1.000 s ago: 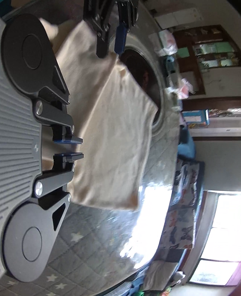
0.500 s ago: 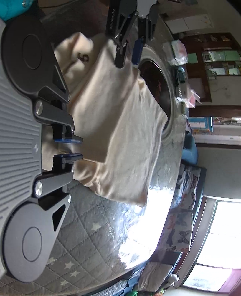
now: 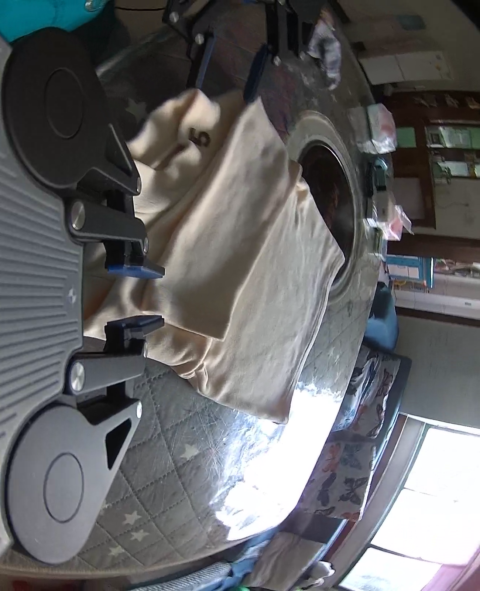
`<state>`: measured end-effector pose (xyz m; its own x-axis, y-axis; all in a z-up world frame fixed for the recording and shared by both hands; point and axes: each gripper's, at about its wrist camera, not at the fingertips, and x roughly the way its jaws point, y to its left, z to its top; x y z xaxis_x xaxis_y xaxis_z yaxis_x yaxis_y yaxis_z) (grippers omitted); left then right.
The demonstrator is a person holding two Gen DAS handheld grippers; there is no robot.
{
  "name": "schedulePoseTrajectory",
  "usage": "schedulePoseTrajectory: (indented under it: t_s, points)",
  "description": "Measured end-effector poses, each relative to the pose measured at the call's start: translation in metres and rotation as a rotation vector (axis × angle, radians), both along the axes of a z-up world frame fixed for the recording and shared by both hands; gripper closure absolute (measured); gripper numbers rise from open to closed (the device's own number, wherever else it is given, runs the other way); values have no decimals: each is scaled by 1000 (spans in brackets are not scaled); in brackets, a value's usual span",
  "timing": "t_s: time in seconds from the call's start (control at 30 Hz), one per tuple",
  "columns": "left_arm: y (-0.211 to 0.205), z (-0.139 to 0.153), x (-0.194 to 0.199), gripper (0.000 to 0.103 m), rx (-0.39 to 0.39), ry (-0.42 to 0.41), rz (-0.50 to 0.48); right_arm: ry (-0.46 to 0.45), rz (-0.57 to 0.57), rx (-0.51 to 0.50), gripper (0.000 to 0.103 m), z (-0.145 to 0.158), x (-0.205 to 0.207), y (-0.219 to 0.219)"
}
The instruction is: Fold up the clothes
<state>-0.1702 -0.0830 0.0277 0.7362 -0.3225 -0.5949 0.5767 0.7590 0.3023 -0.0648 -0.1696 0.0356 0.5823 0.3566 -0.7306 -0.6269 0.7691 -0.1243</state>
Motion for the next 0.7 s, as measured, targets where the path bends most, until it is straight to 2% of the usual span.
schedulePoseTrajectory:
  t_s: [0.07,0.1,0.13,0.17,0.2,0.33,0.5,0.63,0.7]
  points:
    - [-6,-2,2,53,-2,-17,-22,-9,26,-25,70,2,-8,0]
    - [-8,-2,4,56,-6,-22,-26,-15,38,-38,67,2,-11,0]
    - [-9,-3,7,61,-14,-25,-25,-20,50,-49,66,3,-14,1]
    - [-10,-3,10,73,-22,-26,-23,-27,66,-64,65,3,-17,1]
    - [-9,-1,14,82,-42,-18,-19,-34,87,-81,61,3,-22,1]
    - [7,13,35,91,-178,21,49,-56,187,-127,51,3,-41,5]
    - [28,25,69,93,-302,84,140,-125,260,-145,47,-5,-43,22]
    - [31,22,84,93,-313,109,159,-127,253,-102,48,-13,-23,33]
    - [31,21,84,91,-312,120,165,-100,241,-70,54,-15,-10,35]
